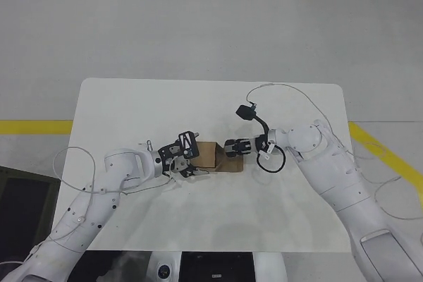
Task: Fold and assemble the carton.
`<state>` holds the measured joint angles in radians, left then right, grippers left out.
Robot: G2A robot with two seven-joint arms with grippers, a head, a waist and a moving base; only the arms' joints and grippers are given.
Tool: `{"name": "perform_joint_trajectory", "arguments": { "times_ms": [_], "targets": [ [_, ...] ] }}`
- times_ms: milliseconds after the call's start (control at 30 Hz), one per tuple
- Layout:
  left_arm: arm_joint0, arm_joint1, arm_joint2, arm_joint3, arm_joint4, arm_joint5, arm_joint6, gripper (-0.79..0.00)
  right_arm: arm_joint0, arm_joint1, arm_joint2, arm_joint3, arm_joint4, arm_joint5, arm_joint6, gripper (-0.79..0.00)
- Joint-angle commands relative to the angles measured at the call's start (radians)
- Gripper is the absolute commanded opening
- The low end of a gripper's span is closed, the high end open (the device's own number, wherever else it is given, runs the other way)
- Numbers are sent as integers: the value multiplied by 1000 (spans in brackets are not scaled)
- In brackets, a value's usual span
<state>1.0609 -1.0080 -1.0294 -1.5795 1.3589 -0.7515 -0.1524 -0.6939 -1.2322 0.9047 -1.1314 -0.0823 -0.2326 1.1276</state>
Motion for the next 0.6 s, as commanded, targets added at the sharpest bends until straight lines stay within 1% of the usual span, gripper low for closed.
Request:
{"name": "perform_joint_trajectory", "arguments": {
  "times_ms": [0,267,567],
  "targets": [
    [1,0,-1,-1,1,0,0,0,2,-1,-5,-1,5,2,9,-785],
    [6,-1,-5,-8,13,-2,1,0,-9,5,1,-29,8,31,38,-785],
    [12,-2,-7,-11,24,-4,3,0,-60,22,28,-97,0,68,43,-785]
  ]
}}
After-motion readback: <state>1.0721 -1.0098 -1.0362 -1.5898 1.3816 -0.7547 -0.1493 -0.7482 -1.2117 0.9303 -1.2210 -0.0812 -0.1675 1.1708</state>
